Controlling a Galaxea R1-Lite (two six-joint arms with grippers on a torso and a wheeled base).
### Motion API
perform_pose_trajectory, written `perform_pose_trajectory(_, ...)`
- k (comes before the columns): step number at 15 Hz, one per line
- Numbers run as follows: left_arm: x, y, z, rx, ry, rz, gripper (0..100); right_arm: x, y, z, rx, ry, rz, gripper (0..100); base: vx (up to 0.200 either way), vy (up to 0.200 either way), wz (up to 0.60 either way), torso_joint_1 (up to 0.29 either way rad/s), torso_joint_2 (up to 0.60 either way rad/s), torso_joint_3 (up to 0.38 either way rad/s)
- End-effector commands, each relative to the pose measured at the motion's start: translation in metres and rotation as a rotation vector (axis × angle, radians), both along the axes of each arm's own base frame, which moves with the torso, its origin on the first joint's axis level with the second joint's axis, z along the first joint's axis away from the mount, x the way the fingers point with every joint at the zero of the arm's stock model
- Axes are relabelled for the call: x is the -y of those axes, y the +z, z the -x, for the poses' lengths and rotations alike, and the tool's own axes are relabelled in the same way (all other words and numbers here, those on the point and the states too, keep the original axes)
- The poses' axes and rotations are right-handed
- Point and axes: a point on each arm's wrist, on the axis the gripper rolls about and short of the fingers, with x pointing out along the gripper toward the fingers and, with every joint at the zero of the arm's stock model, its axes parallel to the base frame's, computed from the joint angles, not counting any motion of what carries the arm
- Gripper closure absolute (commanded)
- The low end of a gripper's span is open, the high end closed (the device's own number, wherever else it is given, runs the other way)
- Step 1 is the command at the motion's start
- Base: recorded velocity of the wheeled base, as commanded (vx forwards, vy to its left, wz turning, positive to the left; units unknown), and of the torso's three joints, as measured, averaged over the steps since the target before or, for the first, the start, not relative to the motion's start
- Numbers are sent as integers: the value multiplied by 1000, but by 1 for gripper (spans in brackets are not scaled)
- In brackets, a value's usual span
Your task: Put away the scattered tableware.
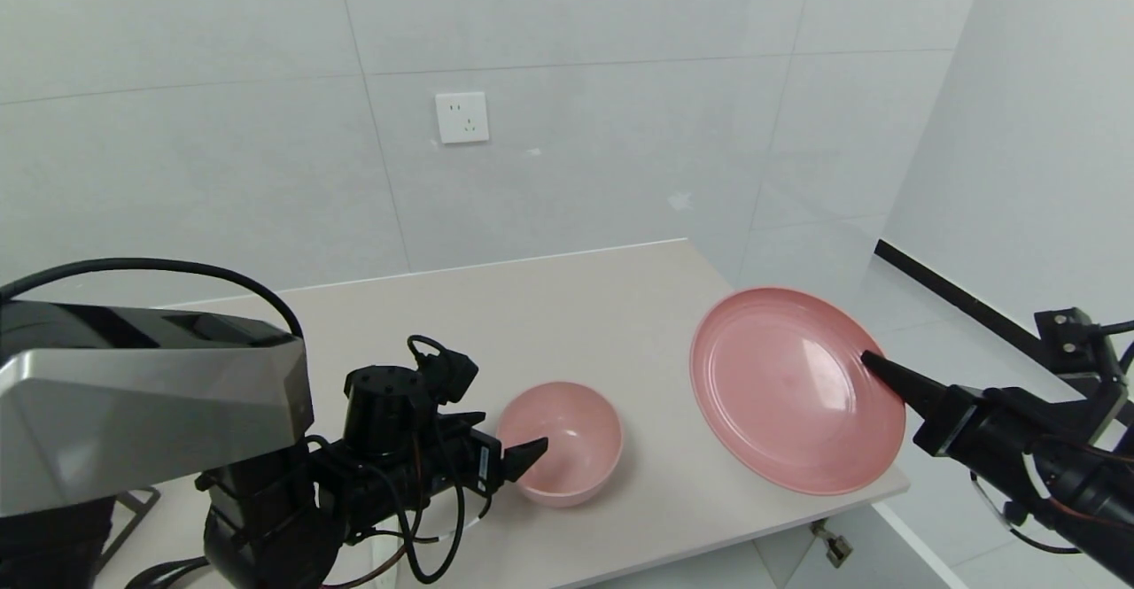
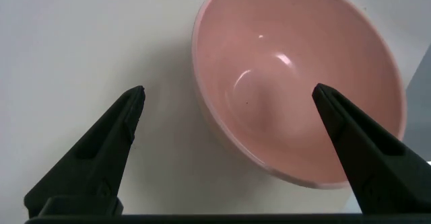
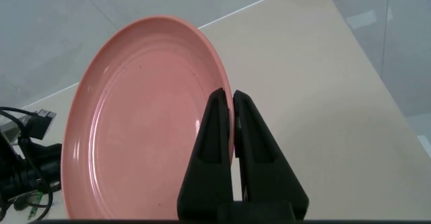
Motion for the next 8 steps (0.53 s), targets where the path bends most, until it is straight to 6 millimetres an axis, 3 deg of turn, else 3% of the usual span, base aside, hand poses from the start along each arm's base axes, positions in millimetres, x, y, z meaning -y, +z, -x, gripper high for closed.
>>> perform_pose_trajectory(1,1,-8,-1,-20,0,-8,0,0,0,0,0,1,0,100,0,0,0,0,0,0)
perform_pose_trajectory(7,7,-22,-2,-45,-4,-29,0,0,0,0,0,1,0,100,0,0,0,0,0,0)
perform_pose_trajectory(8,7,-23,-2,-51,14,-26,100,0,0,0,0,1,0,100,0,0,0,0,0,0)
